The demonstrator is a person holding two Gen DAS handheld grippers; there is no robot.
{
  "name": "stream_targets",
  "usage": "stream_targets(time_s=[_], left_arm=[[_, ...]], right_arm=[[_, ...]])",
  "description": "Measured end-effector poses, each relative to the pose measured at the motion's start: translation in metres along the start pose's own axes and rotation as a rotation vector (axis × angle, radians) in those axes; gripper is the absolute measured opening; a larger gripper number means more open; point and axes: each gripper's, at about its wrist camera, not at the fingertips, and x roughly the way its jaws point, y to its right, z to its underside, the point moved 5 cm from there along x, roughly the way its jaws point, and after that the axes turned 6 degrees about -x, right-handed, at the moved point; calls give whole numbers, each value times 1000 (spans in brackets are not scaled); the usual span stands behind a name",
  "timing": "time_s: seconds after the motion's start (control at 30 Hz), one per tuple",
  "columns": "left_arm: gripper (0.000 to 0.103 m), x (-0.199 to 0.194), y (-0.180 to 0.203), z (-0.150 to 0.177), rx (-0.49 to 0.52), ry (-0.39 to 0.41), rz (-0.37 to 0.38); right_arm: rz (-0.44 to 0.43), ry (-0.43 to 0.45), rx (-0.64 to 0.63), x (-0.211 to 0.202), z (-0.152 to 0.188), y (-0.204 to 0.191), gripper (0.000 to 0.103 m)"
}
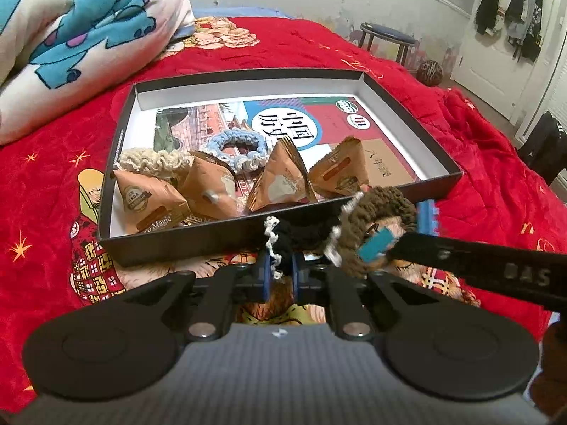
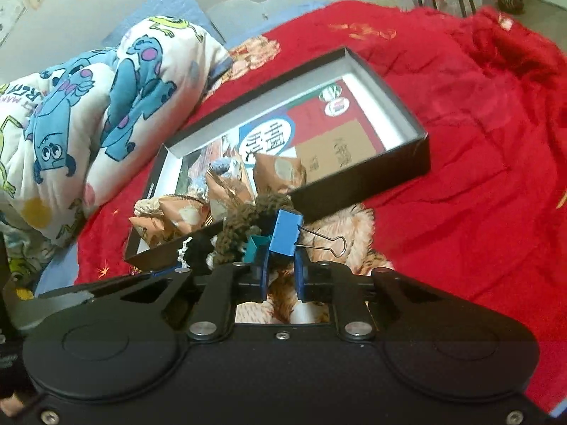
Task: Organize objects
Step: 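Grasp the black white-trimmed scrunchie with the left tool while the right tool grasps the brown braided scrunchie, then carry both held scrunchies up and over the black box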
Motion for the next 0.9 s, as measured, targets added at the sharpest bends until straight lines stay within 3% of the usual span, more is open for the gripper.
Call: stream_targets(time_s=[0.37,0.53,0.67,0.77,0.9], left_arm=[[15,-7,-2,-3,-3,24,-10],[15,-6,-2,0,0,15,-21],[15,-3,-2,2,-3,6,-30],[15,-3,-2,3,-2,2,-31],[15,-2,-2,4,-4,-3,-30]], right_arm=[[67,55,23,-26,-11,23,14],[107,-5,55,-21,-6,37,15],[141,-25,46,-15,-2,40,21],[123,-31,54,-14,-1,40,32],[92,-33,11,-11,1,29,32]])
